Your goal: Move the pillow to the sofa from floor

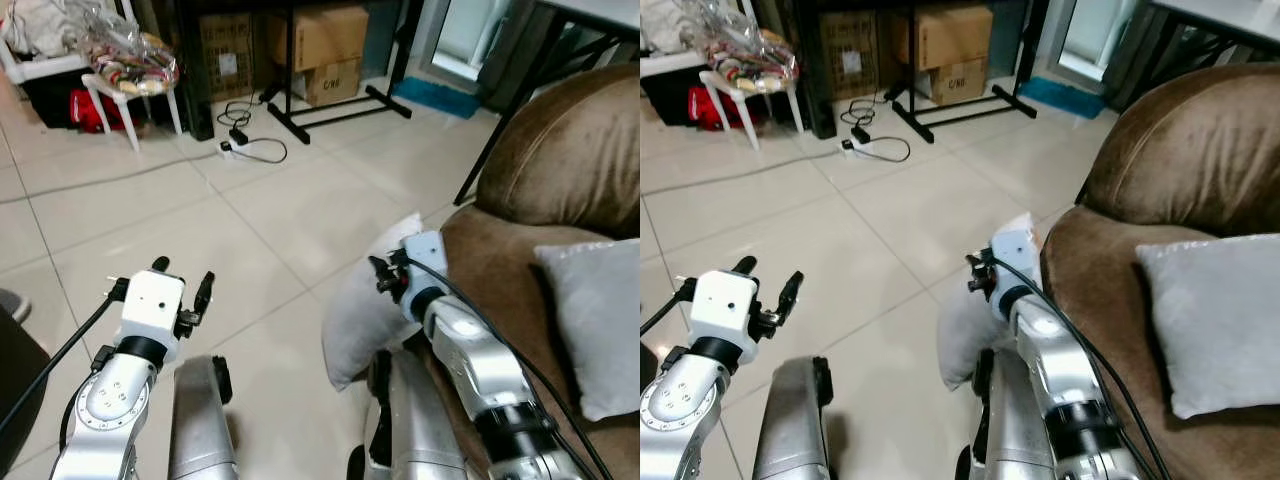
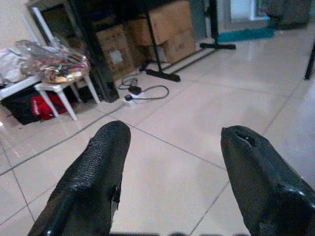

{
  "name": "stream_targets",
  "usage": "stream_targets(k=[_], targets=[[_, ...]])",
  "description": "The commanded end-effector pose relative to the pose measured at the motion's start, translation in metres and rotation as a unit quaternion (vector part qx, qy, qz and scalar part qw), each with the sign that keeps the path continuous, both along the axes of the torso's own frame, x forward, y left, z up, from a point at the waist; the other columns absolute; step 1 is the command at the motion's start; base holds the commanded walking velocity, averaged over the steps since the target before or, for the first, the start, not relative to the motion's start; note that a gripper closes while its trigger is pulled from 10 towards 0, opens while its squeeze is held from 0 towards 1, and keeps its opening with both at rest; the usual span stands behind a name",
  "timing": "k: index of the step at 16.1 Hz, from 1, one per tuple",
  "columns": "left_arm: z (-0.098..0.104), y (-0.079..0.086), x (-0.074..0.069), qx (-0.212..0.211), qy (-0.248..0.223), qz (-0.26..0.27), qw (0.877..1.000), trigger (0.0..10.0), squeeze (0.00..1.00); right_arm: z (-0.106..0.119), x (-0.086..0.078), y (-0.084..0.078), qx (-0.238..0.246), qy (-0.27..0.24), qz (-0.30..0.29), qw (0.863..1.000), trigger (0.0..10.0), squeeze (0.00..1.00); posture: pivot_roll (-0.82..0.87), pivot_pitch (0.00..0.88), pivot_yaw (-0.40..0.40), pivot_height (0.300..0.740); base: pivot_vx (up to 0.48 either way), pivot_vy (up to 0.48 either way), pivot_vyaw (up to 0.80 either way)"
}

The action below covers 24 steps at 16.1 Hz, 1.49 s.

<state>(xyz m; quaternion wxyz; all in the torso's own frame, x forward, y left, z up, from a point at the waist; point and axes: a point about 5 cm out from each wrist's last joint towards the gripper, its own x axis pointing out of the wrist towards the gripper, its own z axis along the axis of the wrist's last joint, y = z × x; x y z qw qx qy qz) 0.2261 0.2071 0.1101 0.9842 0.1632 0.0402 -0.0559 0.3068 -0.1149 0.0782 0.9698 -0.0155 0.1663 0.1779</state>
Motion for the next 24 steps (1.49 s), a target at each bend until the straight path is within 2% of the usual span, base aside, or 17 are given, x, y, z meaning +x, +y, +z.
stream_targets(k=[1,2,5,8,11,13,15,16,17,20,21,22,23,24], targets=[[-0.002,-0.004,0.001,0.004,0.007,-0.019,1.0,10.0,0.0,0.001,0.006,-0.006,-0.003,0.001,-0.015,1.0,10.0,0.83,0.03,0.016,-0.067,0.44,0.0,0.0,0.0],[-0.003,-0.005,0.002,0.006,0.012,-0.032,0.999,10.0,0.0,0.0,0.014,-0.012,0.014,0.007,-0.047,0.999,10.0,1.0,0.02,0.033,-0.059,0.44,0.0,0.0,0.0],[-0.004,-0.009,0.005,0.012,0.02,-0.056,0.998,10.0,0.0,-0.003,0.023,-0.019,0.013,0.02,-0.094,0.995,10.0,1.0,0.01,0.066,-0.054,0.44,0.0,0.0,0.0],[-0.003,-0.018,0.007,0.018,0.028,-0.102,0.994,10.0,0.0,-0.004,0.035,-0.031,-0.005,0.005,-0.153,0.988,10.0,1.0,0.0,0.14,-0.027,0.44,0.0,0.0,0.0],[0.001,-0.025,-0.002,0.023,0.036,-0.148,0.988,10.0,0.0,-0.008,0.037,-0.037,-0.02,0.003,-0.187,0.982,10.0,1.0,0.01,0.219,-0.002,0.44,0.0,0.0,0.0],[0.013,-0.03,-0.011,0.021,0.034,-0.189,0.981,10.0,0.0,-0.009,0.04,-0.037,-0.021,-0.001,-0.196,0.98,10.0,1.0,0.02,0.284,0.004,0.44,0.0,0.0,0.0],[0.015,-0.034,-0.019,0.02,0.045,-0.211,0.976,10.0,0.0,-0.012,0.042,-0.039,-0.066,0.005,-0.207,0.976,10.0,1.0,0.02,0.31,0.001,0.44,0.0,0.0,0.0],[0.014,-0.035,-0.022,0.022,0.049,-0.216,0.975,10.0,0.0,-0.012,0.044,-0.043,-0.083,0.005,-0.221,0.972,10.0,0.2,0.02,0.313,-0.002,0.44,0.0,0.0,0.0],[0.014,-0.035,-0.025,0.022,0.052,-0.216,0.975,10.0,0.0,-0.011,0.044,-0.046,-0.093,0.007,-0.233,0.968,10.0,0.0,0.02,0.313,-0.008,0.44,0.0,0.0,0.0],[0.012,-0.041,-0.034,0.009,0.071,-0.225,0.972,10.0,0.0,-0.008,0.047,-0.049,-0.122,-0.006,-0.235,0.964,10.0,0.0,0.02,0.317,-0.035,0.44,0.0,0.0,0.0],[0.01,-0.042,-0.038,0.004,0.084,-0.237,0.968,10.0,0.0,-0.01,0.047,-0.047,-0.137,-0.008,-0.229,0.964,8.2,0.0,0.01,0.318,-0.039,0.44,0.0,0.0,0.0],[0.007,-0.044,-0.042,0.002,0.096,-0.248,0.964,10.0,0.0,-0.011,0.047,-0.047,-0.144,-0.008,-0.227,0.963,2.7,0.0,0.01,0.314,-0.041,0.44,0.0,0.0,0.0],[0.005,-0.045,-0.044,0.001,0.104,-0.255,0.961,10.0,0.0,-0.011,0.047,-0.046,-0.146,-0.009,-0.224,0.964,0.0,0.0,0.01,0.308,-0.044,0.44,0.0,0.0,0.0],[0.004,-0.046,-0.046,0.001,0.11,-0.259,0.96,10.0,0.0,-0.011,0.047,-0.044,-0.147,-0.011,-0.222,0.964,0.0,0.0,0.01,0.308,-0.044,0.44,0.0,0.0,0.0]])
